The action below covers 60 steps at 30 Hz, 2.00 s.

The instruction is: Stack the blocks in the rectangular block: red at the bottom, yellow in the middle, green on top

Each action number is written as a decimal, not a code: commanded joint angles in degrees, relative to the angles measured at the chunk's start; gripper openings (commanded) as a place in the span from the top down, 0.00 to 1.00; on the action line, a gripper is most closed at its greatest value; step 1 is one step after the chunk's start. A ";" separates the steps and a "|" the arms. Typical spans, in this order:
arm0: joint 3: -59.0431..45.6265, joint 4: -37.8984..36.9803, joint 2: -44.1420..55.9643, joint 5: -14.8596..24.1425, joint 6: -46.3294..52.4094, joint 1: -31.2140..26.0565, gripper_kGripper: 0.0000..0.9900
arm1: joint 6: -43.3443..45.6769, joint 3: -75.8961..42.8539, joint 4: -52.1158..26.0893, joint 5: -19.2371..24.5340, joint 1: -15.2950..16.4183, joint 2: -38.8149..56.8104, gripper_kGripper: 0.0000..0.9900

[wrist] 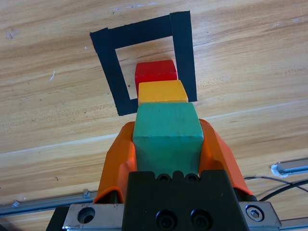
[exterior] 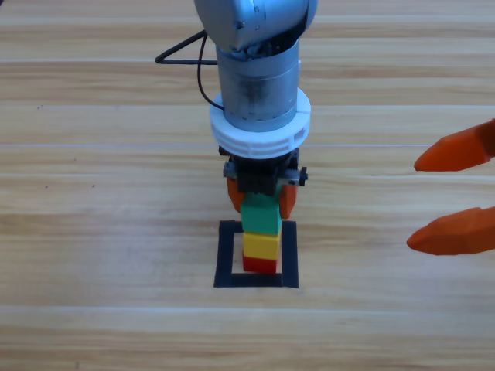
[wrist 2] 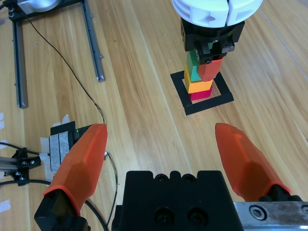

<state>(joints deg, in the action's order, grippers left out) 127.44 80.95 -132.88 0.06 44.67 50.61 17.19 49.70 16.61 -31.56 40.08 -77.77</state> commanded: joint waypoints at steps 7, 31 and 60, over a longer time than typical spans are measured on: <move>-0.87 0.09 -1.32 0.91 1.12 1.07 0.00 | 0.21 -1.71 -1.05 0.80 -0.44 2.71 0.00; -12.30 0.09 25.48 4.16 -4.33 -1.13 0.00 | -1.02 1.37 0.62 1.68 2.11 3.41 0.00; -48.07 -20.65 48.77 4.42 -15.75 0.37 0.00 | -0.58 8.14 6.86 6.69 9.31 -0.98 0.00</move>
